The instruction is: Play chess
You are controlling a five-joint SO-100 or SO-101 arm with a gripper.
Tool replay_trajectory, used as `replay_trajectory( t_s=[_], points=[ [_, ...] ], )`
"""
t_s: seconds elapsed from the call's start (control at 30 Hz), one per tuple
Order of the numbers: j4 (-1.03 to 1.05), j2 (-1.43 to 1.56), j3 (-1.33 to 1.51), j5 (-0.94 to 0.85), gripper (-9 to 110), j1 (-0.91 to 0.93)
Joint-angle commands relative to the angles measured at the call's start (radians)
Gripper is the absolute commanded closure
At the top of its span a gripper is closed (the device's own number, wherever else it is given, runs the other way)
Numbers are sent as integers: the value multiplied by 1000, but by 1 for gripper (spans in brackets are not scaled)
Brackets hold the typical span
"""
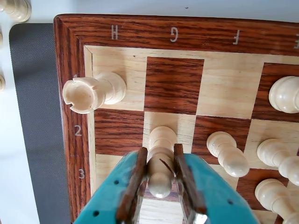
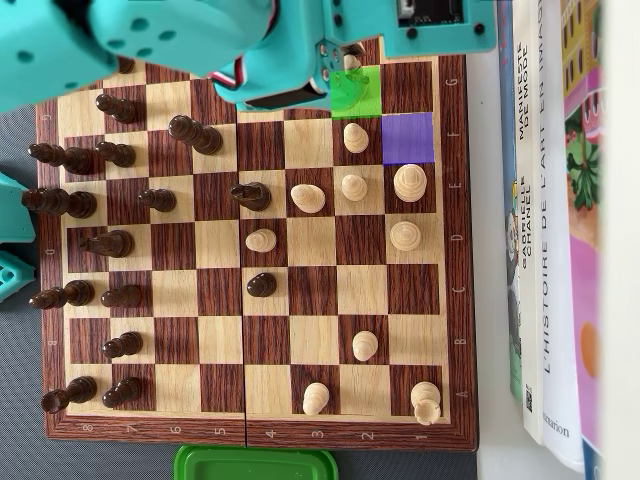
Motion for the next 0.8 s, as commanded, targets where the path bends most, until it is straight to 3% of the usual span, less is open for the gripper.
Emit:
replay_trajectory(
  t_s=[0.0,0.77],
  points=[
    [-11,11,-37,-2,94,9],
    [-6,12,-43,-2,89,9]
  ],
)
